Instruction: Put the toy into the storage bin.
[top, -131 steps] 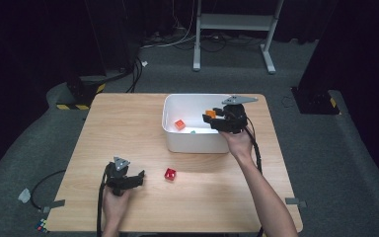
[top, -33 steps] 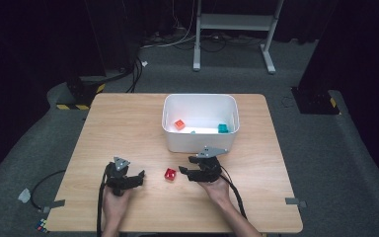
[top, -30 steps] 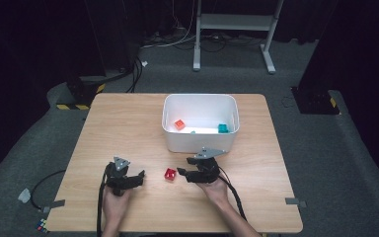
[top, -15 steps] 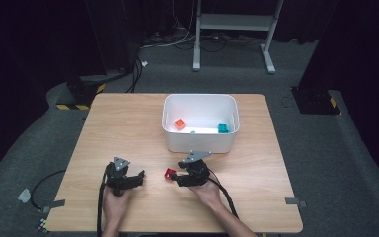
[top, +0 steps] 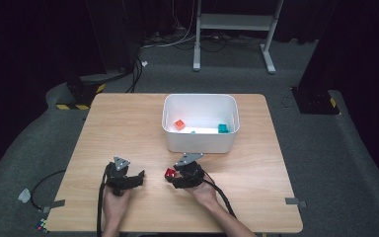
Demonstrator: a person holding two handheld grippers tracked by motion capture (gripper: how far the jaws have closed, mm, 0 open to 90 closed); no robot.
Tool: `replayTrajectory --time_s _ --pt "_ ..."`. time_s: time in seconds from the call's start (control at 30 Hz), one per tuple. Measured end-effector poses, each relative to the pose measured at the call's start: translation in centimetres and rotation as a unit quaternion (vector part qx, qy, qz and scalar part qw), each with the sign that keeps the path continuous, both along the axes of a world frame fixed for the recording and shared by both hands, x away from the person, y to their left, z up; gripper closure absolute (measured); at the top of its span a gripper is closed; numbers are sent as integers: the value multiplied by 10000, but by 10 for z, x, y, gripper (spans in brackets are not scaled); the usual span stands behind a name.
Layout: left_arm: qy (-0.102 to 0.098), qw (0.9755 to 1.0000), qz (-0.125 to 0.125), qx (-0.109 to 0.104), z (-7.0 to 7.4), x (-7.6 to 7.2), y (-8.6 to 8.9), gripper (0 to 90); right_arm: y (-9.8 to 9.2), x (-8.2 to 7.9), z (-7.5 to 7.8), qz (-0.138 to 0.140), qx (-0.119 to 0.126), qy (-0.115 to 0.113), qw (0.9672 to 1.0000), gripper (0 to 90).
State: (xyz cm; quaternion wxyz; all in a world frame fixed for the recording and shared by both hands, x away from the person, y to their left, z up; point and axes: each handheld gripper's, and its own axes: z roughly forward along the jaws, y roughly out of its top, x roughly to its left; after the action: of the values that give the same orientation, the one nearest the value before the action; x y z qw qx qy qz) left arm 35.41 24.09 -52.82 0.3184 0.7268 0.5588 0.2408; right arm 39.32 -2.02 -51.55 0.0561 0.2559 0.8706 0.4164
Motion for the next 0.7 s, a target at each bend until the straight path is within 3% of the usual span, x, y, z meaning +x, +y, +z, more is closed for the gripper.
replayTrajectory --time_s 0.33,0.7 --pt "4 10000 -3 0 0 0 0 151 3 -2 -3 79 -221 -87 9997 564" --pt "3 10000 -6 -4 0 0 0 151 2 -3 -1 84 -246 -120 9996 585"
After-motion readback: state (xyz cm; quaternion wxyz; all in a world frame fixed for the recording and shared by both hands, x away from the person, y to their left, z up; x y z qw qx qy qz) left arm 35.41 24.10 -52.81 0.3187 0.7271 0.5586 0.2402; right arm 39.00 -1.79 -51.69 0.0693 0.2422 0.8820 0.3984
